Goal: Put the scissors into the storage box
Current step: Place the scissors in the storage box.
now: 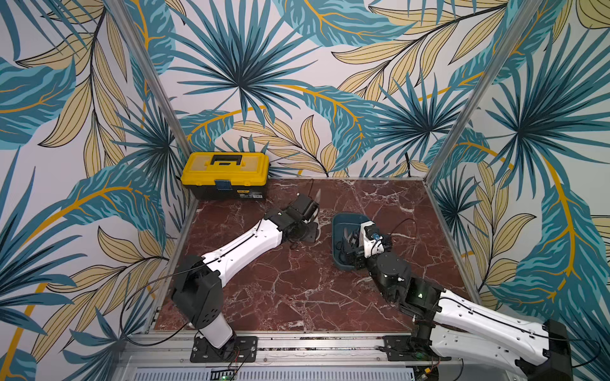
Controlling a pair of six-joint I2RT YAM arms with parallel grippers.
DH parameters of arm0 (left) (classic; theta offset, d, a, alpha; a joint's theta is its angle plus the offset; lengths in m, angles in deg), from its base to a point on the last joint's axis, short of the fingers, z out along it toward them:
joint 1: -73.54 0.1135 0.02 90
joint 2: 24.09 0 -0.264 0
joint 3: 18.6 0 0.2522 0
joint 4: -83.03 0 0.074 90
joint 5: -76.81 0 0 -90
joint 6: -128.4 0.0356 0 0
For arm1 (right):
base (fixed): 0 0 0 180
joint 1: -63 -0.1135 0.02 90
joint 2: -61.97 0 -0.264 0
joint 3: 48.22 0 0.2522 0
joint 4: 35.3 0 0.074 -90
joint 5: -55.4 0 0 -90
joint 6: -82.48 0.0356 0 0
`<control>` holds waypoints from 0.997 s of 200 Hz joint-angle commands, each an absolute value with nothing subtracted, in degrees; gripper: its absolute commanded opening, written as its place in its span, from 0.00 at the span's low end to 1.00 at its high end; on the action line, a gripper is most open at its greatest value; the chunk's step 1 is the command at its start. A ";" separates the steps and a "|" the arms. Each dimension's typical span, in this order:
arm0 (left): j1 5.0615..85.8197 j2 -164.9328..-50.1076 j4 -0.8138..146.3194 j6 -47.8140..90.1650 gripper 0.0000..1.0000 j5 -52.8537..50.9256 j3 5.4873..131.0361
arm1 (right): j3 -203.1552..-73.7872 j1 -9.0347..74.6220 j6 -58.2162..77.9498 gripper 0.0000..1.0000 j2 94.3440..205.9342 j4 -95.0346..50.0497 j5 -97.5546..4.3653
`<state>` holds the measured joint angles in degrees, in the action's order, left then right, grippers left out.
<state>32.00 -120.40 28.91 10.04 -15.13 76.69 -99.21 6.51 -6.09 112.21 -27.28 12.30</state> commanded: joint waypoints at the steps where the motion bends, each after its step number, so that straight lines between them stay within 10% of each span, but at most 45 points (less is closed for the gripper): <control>1: 28.35 -126.43 37.80 3.82 0.20 -11.44 79.75 | -98.21 6.57 -4.20 1.00 110.85 -27.44 22.19; 98: 23.15 -139.52 42.40 -3.68 0.21 -4.14 85.08 | -96.17 6.57 -1.50 1.00 110.49 -27.78 19.12; 165: 23.16 -136.19 39.52 -2.61 0.64 -6.82 87.83 | -96.74 6.65 -1.37 1.00 110.99 -27.48 22.77; 199: 24.03 -125.88 43.24 -0.08 0.67 -15.10 81.81 | -94.39 7.69 -2.67 1.00 104.17 -28.76 24.37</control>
<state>23.37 -136.01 39.99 -2.55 -7.87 85.72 -96.72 6.77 -1.56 108.76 -26.27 21.28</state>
